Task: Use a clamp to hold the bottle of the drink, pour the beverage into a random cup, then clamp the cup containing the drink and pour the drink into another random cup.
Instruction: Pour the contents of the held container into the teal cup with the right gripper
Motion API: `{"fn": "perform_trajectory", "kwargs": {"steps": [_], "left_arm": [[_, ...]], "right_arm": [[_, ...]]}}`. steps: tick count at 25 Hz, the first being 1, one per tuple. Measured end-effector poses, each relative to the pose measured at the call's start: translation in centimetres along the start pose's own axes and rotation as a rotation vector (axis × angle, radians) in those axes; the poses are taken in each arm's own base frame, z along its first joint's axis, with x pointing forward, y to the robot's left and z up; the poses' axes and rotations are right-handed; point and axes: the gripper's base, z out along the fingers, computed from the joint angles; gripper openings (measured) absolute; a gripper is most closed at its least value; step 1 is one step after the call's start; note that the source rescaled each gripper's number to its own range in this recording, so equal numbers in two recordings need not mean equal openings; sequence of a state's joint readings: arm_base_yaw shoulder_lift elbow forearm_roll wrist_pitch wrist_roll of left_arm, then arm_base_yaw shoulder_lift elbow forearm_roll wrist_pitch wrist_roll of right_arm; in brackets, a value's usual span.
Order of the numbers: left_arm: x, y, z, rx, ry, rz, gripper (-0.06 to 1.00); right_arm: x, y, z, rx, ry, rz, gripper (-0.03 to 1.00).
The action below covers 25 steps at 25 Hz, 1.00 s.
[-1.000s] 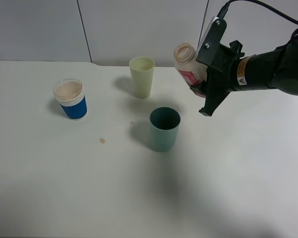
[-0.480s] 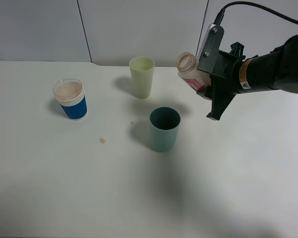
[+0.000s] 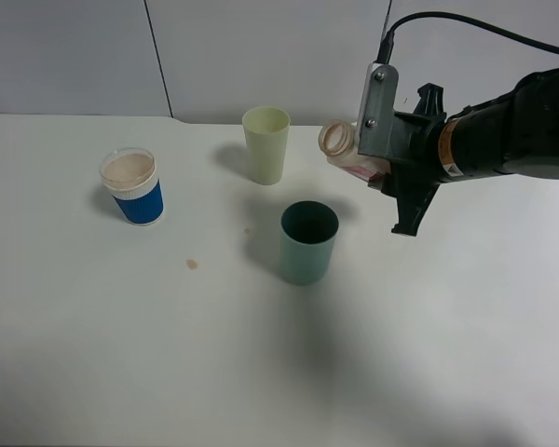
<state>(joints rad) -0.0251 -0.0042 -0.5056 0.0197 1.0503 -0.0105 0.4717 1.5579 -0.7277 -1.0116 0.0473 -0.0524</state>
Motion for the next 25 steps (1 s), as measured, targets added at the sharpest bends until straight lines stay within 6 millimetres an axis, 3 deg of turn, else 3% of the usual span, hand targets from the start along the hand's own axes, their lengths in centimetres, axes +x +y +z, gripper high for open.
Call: {"fn": "perform_trajectory", "kwargs": {"steps": [25], "left_arm": [[0.0, 0.0, 0.0, 0.0, 0.0, 0.0, 0.94]], "right_arm": [[-0.7, 1.5, -0.3, -0.047, 0.147, -0.217, 0.02]]}}
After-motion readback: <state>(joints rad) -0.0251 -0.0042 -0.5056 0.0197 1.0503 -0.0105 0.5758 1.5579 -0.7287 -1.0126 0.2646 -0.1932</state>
